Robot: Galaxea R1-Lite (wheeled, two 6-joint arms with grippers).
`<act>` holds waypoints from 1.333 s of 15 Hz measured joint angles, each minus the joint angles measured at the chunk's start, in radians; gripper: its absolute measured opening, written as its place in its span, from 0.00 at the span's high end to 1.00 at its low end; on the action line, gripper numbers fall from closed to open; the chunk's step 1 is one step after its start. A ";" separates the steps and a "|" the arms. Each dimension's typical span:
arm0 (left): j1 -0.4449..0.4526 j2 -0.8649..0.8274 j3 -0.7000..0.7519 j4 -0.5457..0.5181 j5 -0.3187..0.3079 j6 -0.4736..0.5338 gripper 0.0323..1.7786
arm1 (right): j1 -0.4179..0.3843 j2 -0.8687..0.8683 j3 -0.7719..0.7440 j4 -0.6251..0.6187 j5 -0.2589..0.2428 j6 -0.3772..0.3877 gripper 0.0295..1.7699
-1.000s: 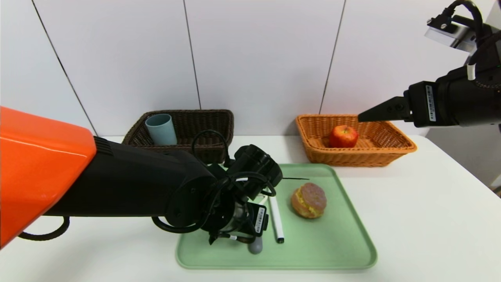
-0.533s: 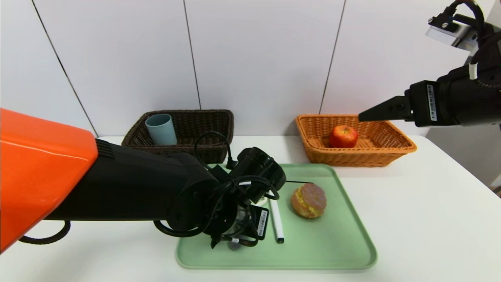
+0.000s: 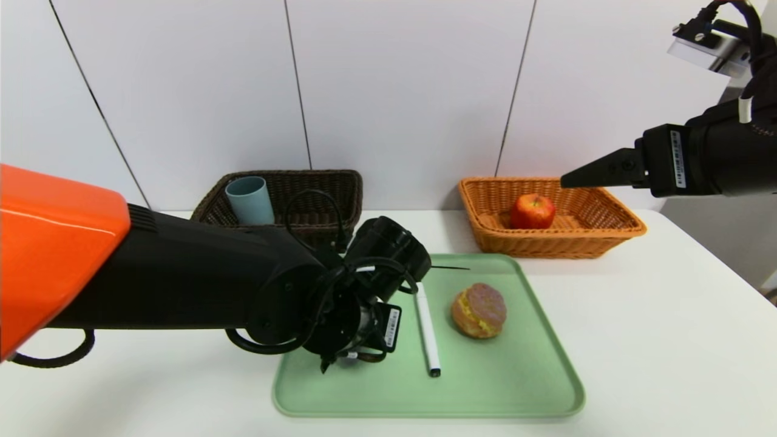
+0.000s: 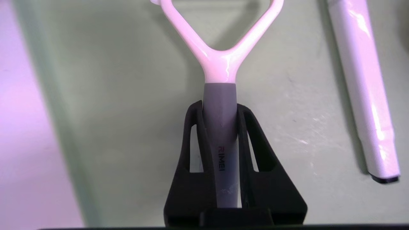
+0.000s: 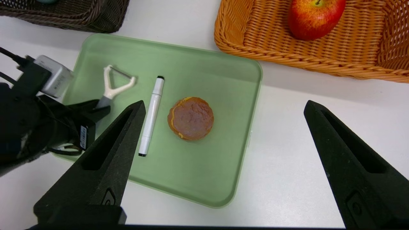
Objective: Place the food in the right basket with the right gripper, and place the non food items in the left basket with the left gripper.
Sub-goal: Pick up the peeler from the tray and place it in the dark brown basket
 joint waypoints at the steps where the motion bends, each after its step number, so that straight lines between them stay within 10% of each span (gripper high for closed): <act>1: 0.013 -0.015 -0.001 0.001 0.003 0.005 0.88 | 0.000 -0.001 0.000 0.000 0.000 0.000 0.03; 10: 0.094 -0.252 -0.151 0.096 -0.009 0.217 0.88 | 0.002 -0.016 0.000 0.000 0.003 -0.001 0.03; 20: 0.385 -0.218 -0.300 0.013 -0.179 0.894 0.88 | -0.001 -0.021 0.001 -0.001 0.018 -0.001 0.03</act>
